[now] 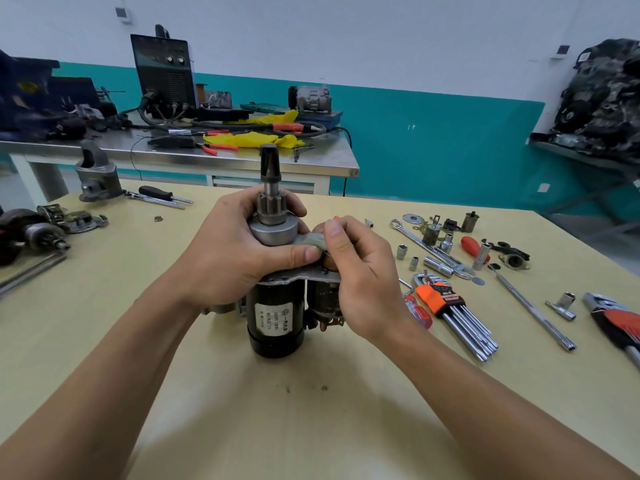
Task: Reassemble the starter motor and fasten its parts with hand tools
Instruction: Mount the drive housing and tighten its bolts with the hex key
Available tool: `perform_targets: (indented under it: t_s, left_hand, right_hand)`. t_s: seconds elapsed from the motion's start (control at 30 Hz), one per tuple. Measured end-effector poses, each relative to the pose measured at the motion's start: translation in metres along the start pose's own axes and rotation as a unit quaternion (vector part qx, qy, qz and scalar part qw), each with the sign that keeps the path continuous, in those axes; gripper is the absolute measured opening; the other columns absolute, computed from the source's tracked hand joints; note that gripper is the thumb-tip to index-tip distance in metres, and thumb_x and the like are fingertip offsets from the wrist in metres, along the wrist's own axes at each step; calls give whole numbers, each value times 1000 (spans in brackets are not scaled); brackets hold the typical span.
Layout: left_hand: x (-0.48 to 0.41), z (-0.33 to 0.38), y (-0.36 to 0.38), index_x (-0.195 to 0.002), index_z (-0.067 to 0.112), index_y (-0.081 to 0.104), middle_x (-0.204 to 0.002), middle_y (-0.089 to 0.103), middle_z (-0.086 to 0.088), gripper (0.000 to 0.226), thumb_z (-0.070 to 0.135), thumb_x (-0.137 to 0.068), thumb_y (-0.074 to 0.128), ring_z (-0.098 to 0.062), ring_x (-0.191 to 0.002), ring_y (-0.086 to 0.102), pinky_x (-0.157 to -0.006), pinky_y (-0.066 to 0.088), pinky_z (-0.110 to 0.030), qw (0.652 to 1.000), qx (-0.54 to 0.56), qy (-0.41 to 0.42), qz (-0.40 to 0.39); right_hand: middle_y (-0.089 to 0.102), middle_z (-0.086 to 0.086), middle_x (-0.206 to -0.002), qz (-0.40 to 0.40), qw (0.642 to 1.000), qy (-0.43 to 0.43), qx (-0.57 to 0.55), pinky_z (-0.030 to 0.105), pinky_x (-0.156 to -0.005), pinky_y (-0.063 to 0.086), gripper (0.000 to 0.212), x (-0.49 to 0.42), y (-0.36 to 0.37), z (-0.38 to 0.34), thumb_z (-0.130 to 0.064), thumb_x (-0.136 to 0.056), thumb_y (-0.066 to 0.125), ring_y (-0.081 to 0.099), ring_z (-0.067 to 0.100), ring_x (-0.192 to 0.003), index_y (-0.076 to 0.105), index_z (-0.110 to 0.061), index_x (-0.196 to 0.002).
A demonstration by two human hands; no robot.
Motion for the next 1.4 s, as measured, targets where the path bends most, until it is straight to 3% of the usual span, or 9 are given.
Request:
perform_targets:
  t_s: [0.2,0.33,0.5,0.63,0.8,0.93,1.0,1.17,1.4]
  left_hand:
    - [-2,-8,-3,-108,19,68,-94,77,-6,47,15,-63,84,-18,-88,75,-73,58,-22,997,53,-24,-42]
    - [-5,-10,-4,-102,18,70,-89,77,-3,42,16,-62,84,-15,-84,74,-70,57,-20,997,57,-16,-43]
    - [-1,-17,-10,-104,15,68,-93,75,0,41,16,-68,88,-14,-88,73,-75,56,-22,998,46,1,-38]
    - [12,-30,-47,-138,26,53,-131,66,-2,89,61,-62,83,-23,-124,60,-103,45,-46,994,83,-62,-34]
    - [30,-48,-76,-129,46,57,-130,62,22,87,91,-55,61,-3,-125,55,-111,39,-50,982,-101,-151,-54]
    - [22,-52,-59,-122,34,66,-130,64,13,52,66,-85,49,-9,-124,56,-108,43,-44,981,-68,-182,-3]
    - [14,-55,-58,-126,32,60,-133,59,9,37,47,-92,60,-15,-123,55,-102,47,-41,960,-176,-218,3]
    - [1,-61,-44,-148,25,36,-137,54,-6,95,31,-68,88,-22,-98,64,-75,60,-39,884,-350,-290,-113]
    - [-23,-63,-39,-151,36,35,-106,65,-13,94,12,-74,83,-20,-72,64,-62,62,-39,923,-296,-244,-38]
  right_hand:
    - [58,-7,-72,10,1000,-1,13,19,-64,45,33,1,1,0,-40,-94,51,54,3,-70,61,-10,-84]
    - [52,-16,-72,23,1000,10,-2,21,-65,41,30,1,1,2,-43,-93,49,49,2,-68,55,-15,-88]
    - [60,-8,-94,1,1000,-2,7,25,-81,47,24,-2,4,1,-43,-93,49,58,6,-91,58,-23,-102]
    - [63,-5,-99,15,1000,-18,9,22,-82,49,24,1,2,3,-46,-91,52,61,10,-98,60,-28,-104]
    - [63,-14,-90,68,997,-41,-11,19,-82,49,33,3,2,3,-55,-89,47,60,3,-91,61,-29,-103]
    - [63,-10,-87,85,995,-43,-32,28,-81,52,45,4,4,3,-58,-88,43,60,10,-88,61,-22,-108]
    - [63,-11,-85,91,994,-42,-33,26,-81,52,45,6,3,4,-58,-89,42,60,8,-87,61,-22,-109]
    - [64,-4,-85,99,993,-42,-43,22,-78,51,47,9,0,5,-55,-90,42,61,7,-86,63,-17,-110]
    - [62,-6,-83,91,994,-39,-46,16,-75,50,27,11,-2,6,-37,-95,45,59,-1,-81,62,-20,-108]
Point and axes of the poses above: each hand's wrist, its own x-axis away from the middle knuckle, its own y-axis out of the palm, z = x × y, the point moved 2 cm from there along -x, towards the middle knuckle
